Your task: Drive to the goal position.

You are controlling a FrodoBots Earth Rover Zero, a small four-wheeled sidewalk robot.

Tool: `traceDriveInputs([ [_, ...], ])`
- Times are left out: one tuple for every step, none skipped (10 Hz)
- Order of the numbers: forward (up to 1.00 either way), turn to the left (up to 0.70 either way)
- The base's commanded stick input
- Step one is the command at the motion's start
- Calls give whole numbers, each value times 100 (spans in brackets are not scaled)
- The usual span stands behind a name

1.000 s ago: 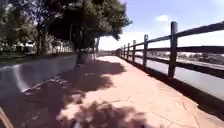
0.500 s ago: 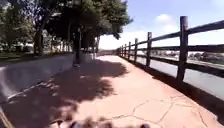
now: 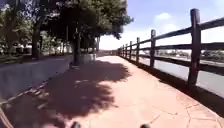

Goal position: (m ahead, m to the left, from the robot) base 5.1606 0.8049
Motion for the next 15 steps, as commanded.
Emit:
traceDriveInputs([
  [70,0],
  [70,0],
  [70,0],
  [70,0],
  [70,0],
  [70,0],
  [70,0],
  [70,0],
  [70,0],
  [70,0],
  [70,0],
  [70,0],
  [70,0],
  [70,0],
  [70,0],
])
